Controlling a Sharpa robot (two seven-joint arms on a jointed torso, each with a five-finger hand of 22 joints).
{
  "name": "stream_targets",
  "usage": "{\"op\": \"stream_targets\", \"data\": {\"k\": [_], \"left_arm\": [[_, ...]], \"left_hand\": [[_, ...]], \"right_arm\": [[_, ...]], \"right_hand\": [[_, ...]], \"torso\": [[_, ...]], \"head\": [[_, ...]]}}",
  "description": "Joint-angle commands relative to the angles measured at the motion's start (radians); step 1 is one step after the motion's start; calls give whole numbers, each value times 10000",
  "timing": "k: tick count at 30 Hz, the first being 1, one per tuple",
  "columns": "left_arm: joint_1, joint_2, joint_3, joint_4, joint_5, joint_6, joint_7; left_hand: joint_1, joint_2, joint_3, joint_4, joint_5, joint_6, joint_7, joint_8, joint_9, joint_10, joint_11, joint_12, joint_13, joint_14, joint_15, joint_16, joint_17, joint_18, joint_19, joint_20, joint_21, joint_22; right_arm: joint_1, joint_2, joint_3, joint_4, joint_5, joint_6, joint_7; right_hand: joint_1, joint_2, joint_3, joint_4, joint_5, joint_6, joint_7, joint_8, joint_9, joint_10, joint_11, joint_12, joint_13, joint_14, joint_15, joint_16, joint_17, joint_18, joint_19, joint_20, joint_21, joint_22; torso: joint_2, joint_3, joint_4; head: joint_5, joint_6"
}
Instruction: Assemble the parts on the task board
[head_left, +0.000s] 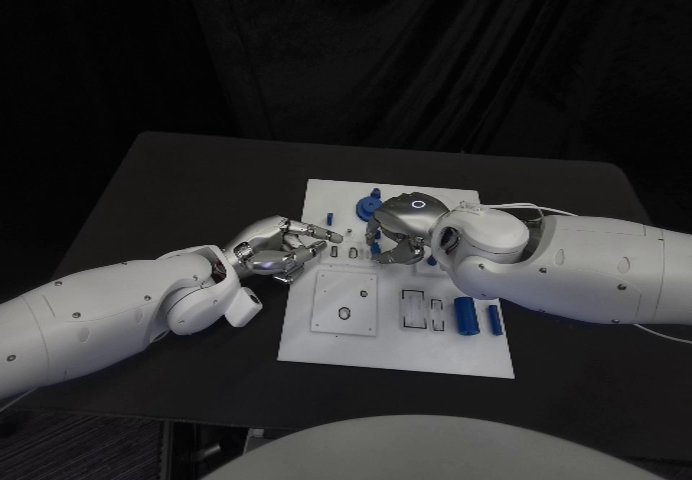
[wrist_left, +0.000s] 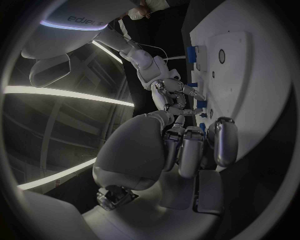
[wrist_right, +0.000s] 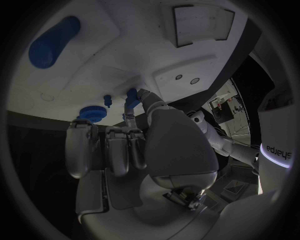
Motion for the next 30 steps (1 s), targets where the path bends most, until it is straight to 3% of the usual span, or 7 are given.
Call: {"op": "stream_targets", "data": {"k": [1,13,18,22,30], "left_arm": [[-13,13,7,25,28,-9,136],[-13,42,7,-6,28,32,148],[-13,59,7,-19,28,47,142],[-13,70,7,-33,28,70,119],[-13,84,6,-52,28,103,86]], "left_hand": [[-54,-36,25,1,-17,84,7,55,14,1040,55,-17,2601,1074,51,26,2634,-49,-77,-9,-61,508],[-53,-36,26,0,-15,94,7,58,16,1040,56,-17,2601,1074,53,26,2634,-47,-87,-7,-65,502],[-51,-36,29,-2,-14,98,7,59,17,1040,56,-17,2601,1074,54,26,2634,-43,-109,-6,-72,488],[-51,-36,29,-2,-14,98,7,59,17,1040,56,-17,2601,1074,54,26,2634,-43,-109,-6,-72,488],[-50,-36,30,-3,-14,76,6,57,14,1040,56,-17,2601,1074,54,26,2634,-45,-98,-5,-70,496]], "right_arm": [[-33,12,7,-3,-175,102,25],[-42,34,7,-3,-213,301,-103],[-42,39,7,-2,-215,390,-141],[-43,51,7,-8,-215,480,-178],[-43,62,7,-25,-216,513,-197]], "right_hand": [[72,91,54,2,21,299,-244,57,1412,1043,65,26,2633,1038,67,29,2635,141,254,75,-40,2129],[39,50,35,17,-61,215,-196,3,1432,1043,100,26,2633,1038,87,29,2635,146,242,92,-62,2123],[-49,11,-37,91,-842,-15,-103,-182,1458,1043,178,26,2633,1038,155,29,2635,156,217,158,-114,2109],[-212,-90,-208,251,-1696,-610,38,-628,1289,1043,181,26,2633,1038,172,29,2635,171,191,192,-170,2095],[-271,-176,-371,390,-2165,-1107,104,-1012,1059,1043,210,26,2633,1038,197,29,2635,181,169,215,-222,2081]], "torso": [[8,5,-6],[-5,-12,-20],[-6,-8,-19],[-2,-2,-19],[-3,-6,-21]], "head": [[-19,-2],[1,-2],[-5,-2],[-20,-2],[-25,-2]]}}
